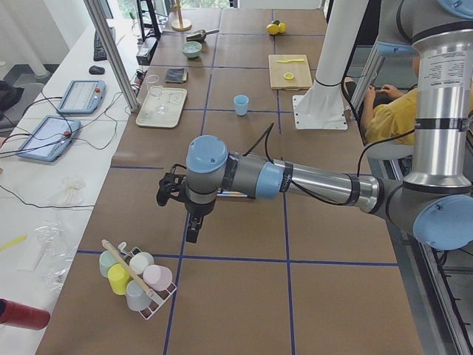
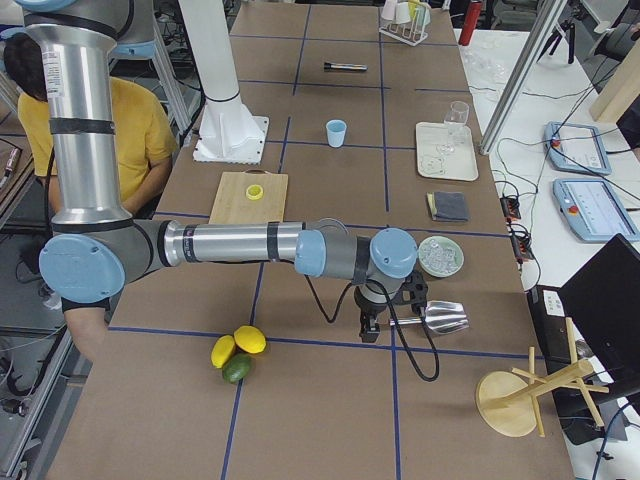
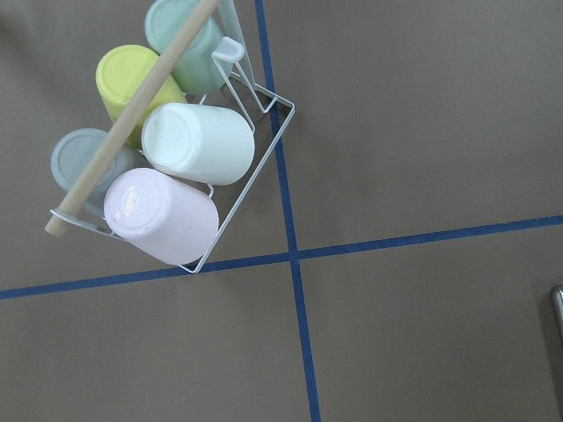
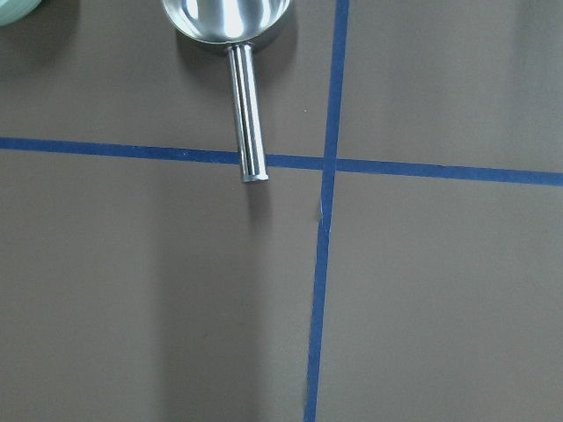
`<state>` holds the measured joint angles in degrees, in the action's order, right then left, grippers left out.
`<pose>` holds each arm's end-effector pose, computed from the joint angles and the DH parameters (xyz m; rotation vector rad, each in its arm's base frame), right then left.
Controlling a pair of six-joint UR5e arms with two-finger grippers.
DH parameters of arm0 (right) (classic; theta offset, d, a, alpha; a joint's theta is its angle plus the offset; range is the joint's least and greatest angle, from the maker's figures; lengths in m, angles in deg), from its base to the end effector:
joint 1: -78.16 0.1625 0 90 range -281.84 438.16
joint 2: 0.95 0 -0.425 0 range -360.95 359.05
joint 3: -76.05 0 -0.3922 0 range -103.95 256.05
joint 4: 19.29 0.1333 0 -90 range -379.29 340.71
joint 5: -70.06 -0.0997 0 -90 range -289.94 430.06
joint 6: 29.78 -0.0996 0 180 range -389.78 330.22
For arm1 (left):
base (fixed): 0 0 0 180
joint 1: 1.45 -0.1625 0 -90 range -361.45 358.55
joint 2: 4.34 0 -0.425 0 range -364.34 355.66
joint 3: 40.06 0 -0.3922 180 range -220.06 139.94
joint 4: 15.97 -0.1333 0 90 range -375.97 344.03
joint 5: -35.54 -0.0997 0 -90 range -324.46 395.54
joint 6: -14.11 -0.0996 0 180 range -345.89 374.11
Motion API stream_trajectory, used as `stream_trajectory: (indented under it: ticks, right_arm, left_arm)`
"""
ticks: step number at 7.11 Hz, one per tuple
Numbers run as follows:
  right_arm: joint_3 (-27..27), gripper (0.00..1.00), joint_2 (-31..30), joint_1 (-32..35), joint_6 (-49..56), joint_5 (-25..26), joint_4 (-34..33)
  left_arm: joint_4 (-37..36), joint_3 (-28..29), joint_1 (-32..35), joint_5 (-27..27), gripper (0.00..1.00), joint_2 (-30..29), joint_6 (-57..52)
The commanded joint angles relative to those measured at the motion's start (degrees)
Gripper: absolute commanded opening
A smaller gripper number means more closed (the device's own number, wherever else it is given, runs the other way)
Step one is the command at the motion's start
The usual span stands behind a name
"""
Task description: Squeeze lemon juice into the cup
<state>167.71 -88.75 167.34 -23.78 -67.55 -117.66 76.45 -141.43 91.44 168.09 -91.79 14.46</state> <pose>0.0526 -0.5025 0.6356 -0.0365 -0.8332 -0.0793 -0.0901 -0.4768 0.5795 0.2034 0.7357 0.0191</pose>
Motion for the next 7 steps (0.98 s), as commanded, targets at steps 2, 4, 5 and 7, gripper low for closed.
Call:
stream_trajectory:
  ticks: [2,4,5,7]
  right_arm:
    - [-1.48,1.0,0.08,-1.97,0.06,-0.02,0.28]
    - [-1.92,1.0,-0.44,-3.3,0.06,2.7,2.12]
    - [-1.83,1.0,-0.62,-3.3,0.24,2.62,2.13]
    - [-2.1,1.0,-0.62,-3.65,0.15,2.44,2.21]
  left_arm:
    - [1.53,6.45,-5.44,0.26,1.0,0.0,0.62]
    - [1.44,6.53,-5.54,0.52,1.0,0.71,0.62]
    - [0.92,5.84,-5.45,0.61,1.0,1.49,0.71]
    - [-4.06,2.69,-5.1,0.61,1.0,1.59,0.1]
